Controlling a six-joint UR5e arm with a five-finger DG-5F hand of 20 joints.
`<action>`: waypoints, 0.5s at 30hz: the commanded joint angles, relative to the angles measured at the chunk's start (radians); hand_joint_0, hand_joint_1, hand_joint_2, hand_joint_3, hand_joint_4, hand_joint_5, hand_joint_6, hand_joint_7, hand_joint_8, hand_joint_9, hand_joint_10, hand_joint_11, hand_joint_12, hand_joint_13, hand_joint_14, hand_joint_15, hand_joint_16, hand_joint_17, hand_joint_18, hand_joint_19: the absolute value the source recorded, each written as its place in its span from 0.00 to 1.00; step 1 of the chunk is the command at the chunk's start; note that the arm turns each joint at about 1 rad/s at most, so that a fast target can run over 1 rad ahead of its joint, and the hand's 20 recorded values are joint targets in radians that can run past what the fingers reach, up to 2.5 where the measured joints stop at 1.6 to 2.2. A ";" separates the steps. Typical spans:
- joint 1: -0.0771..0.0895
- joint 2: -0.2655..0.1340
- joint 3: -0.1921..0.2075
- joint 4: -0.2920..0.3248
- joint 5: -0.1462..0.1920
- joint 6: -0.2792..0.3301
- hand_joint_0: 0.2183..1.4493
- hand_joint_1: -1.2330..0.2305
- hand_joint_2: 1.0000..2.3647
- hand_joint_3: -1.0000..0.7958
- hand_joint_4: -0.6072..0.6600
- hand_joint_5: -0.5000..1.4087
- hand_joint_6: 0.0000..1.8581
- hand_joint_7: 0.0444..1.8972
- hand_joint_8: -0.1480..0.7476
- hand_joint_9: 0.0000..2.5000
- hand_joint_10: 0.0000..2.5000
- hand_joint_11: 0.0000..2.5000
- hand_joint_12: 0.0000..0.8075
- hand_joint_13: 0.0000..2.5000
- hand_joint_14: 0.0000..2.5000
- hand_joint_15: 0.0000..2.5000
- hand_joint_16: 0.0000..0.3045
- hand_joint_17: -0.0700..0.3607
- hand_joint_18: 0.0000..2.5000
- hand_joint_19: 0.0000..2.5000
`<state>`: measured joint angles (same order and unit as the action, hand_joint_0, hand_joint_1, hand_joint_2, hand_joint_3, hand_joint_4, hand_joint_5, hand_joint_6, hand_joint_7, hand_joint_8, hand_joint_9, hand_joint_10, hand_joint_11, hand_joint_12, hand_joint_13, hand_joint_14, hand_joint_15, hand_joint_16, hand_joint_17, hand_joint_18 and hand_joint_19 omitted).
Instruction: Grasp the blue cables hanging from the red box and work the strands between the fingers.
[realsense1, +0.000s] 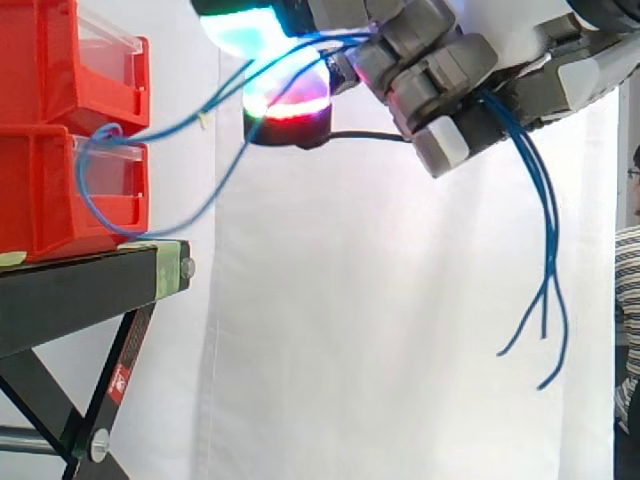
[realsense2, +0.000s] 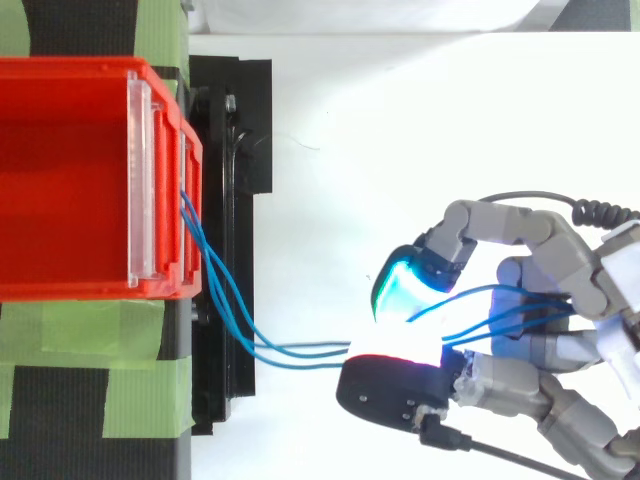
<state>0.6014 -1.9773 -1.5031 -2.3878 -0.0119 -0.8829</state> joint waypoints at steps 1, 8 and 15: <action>-0.002 0.000 0.001 0.196 0.059 0.055 0.56 0.43 0.01 0.21 0.67 0.34 0.53 0.63 0.59 0.39 1.00 1.00 0.52 0.43 1.00 0.66 0.15 0.40 0.58 0.47; -0.002 0.000 0.001 0.275 0.109 0.074 0.56 0.43 0.01 0.21 0.67 0.34 0.53 0.63 0.59 0.39 1.00 1.00 0.52 0.43 1.00 0.66 0.15 0.40 0.58 0.47; -0.002 0.000 0.001 0.371 0.047 0.127 0.56 0.43 0.01 0.21 0.68 0.34 0.53 0.63 0.59 0.39 1.00 1.00 0.52 0.43 1.00 0.66 0.15 0.40 0.58 0.47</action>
<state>0.5998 -1.9773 -1.5018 -2.0519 0.0609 -0.7719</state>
